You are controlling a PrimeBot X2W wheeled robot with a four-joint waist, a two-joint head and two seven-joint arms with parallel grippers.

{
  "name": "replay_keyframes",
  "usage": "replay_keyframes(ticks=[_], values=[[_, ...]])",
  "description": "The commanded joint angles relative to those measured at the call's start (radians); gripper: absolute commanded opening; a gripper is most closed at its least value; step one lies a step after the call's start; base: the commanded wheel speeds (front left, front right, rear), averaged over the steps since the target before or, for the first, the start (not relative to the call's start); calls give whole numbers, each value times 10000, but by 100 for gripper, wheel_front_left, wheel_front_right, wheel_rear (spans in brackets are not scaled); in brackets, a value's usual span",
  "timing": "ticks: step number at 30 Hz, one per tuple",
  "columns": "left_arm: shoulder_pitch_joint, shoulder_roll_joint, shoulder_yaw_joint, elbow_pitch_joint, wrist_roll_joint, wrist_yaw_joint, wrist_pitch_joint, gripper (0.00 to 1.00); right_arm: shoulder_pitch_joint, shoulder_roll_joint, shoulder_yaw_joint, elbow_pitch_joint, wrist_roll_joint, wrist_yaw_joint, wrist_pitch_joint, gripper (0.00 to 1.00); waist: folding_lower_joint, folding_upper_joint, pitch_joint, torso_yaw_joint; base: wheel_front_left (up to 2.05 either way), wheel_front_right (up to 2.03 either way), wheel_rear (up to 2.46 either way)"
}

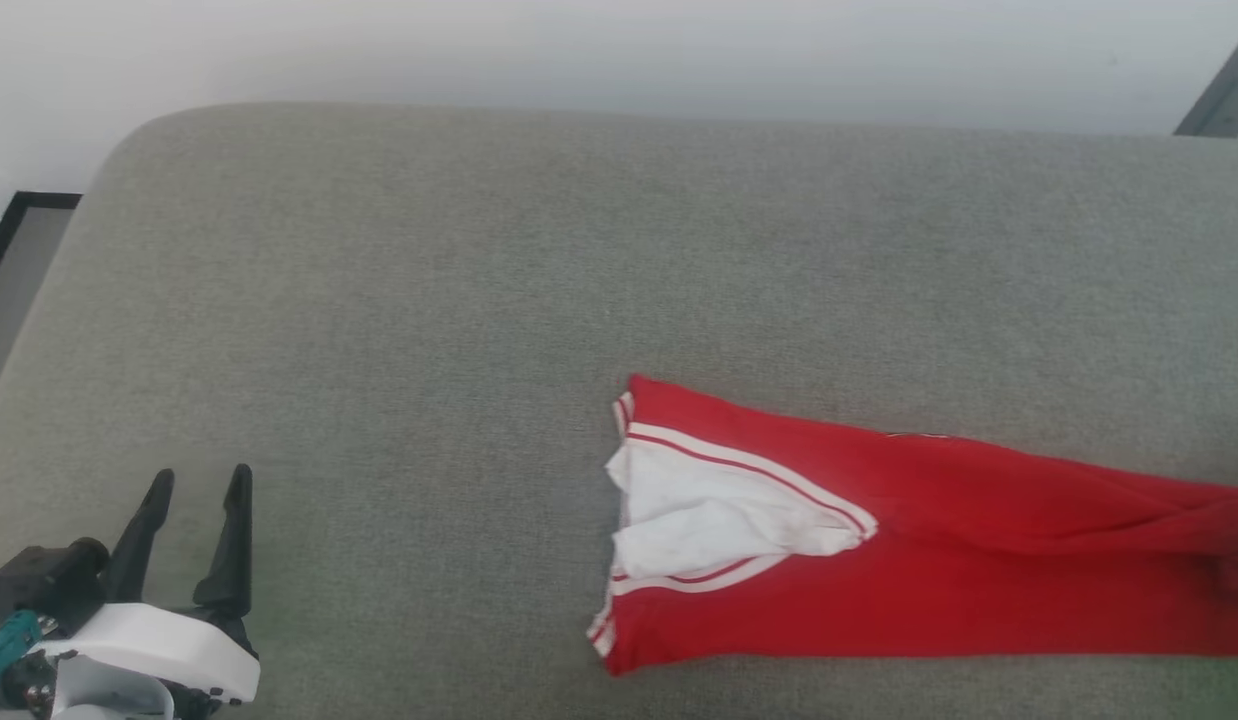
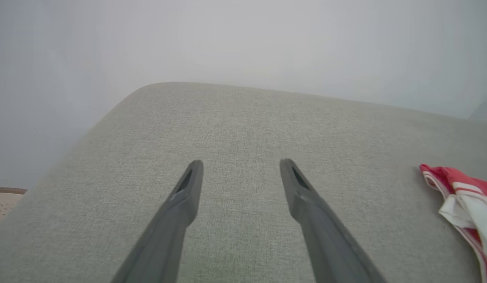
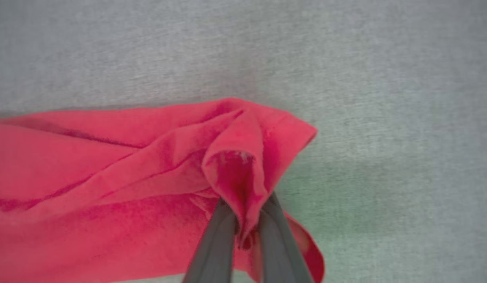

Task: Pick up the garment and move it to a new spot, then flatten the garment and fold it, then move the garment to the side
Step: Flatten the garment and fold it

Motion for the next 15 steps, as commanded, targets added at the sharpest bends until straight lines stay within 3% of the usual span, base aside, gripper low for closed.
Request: replay_keyframes(ticks=[1,9,15], values=[[-66,-25,56,32,164,-80,-41,100,-169,-110,-78,86,-60,-8,-123,0,0,0,49,-59,0,0,0],[-230,-269,405,250,433,-394,-41,100,-639,-461,-3,774,-224,-6,-343,0,0,0,131,-342,0,0,0],[-252,-370,511,380,602,-536,-41,100,-352,-382,812,-148,212,-5,-123,0,0,0,32,-408,0,0,0]])
